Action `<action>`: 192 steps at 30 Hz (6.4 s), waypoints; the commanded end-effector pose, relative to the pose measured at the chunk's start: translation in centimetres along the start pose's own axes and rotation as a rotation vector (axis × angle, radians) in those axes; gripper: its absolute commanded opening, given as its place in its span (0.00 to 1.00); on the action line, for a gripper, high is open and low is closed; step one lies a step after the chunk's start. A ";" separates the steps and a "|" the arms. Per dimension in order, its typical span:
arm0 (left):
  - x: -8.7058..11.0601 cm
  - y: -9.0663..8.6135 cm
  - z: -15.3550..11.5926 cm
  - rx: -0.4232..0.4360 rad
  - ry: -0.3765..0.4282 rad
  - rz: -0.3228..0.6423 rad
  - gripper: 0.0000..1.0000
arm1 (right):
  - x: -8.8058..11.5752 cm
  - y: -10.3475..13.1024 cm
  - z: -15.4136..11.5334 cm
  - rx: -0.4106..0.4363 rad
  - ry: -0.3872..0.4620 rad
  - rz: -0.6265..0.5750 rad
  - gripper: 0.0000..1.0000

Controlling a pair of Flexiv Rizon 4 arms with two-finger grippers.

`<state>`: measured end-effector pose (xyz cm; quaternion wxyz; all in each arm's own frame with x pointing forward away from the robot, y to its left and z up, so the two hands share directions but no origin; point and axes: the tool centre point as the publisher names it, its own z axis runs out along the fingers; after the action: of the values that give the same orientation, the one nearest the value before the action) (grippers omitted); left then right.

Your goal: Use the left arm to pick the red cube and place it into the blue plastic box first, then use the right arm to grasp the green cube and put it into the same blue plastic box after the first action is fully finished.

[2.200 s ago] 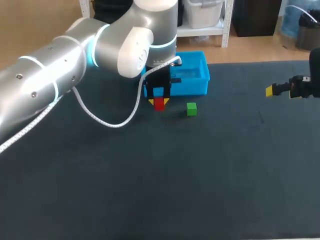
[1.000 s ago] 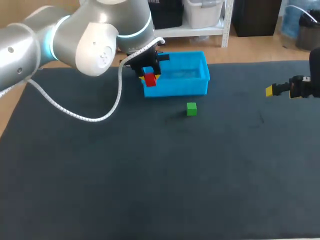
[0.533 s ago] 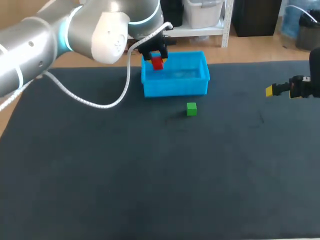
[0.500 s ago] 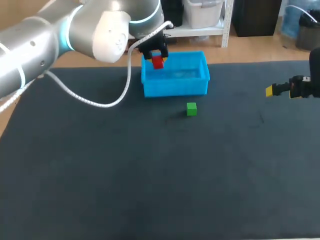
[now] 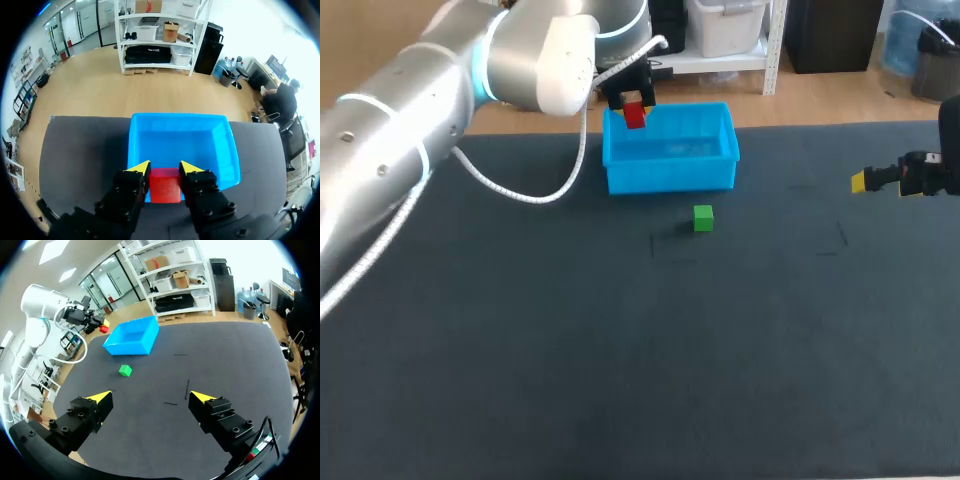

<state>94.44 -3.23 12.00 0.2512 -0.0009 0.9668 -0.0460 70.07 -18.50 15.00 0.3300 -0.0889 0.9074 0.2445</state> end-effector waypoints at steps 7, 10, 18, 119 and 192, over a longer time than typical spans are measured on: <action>-2.7 -0.9 2.5 -0.015 0.063 0.006 0.00 | 0.0 0.0 0.0 0.001 0.000 0.000 1.00; -2.7 -0.9 2.8 -0.020 0.065 0.007 0.00 | 0.0 0.0 0.0 0.001 0.000 0.000 1.00; -2.5 -0.7 3.4 -0.041 0.073 0.014 0.00 | 0.0 0.0 0.0 0.001 0.000 0.000 1.00; 19.3 17.4 -15.9 0.425 -0.461 0.080 1.00 | 0.0 0.0 0.0 0.001 0.000 0.000 1.00; 19.2 17.7 -15.8 0.434 -0.260 0.406 1.00 | -3.8 7.1 7.1 0.240 0.341 0.043 1.00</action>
<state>70.36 15.21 14.96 0.3678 0.2389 0.8770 -0.1960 73.27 -10.65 16.04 0.1925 -0.0787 0.9615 0.1797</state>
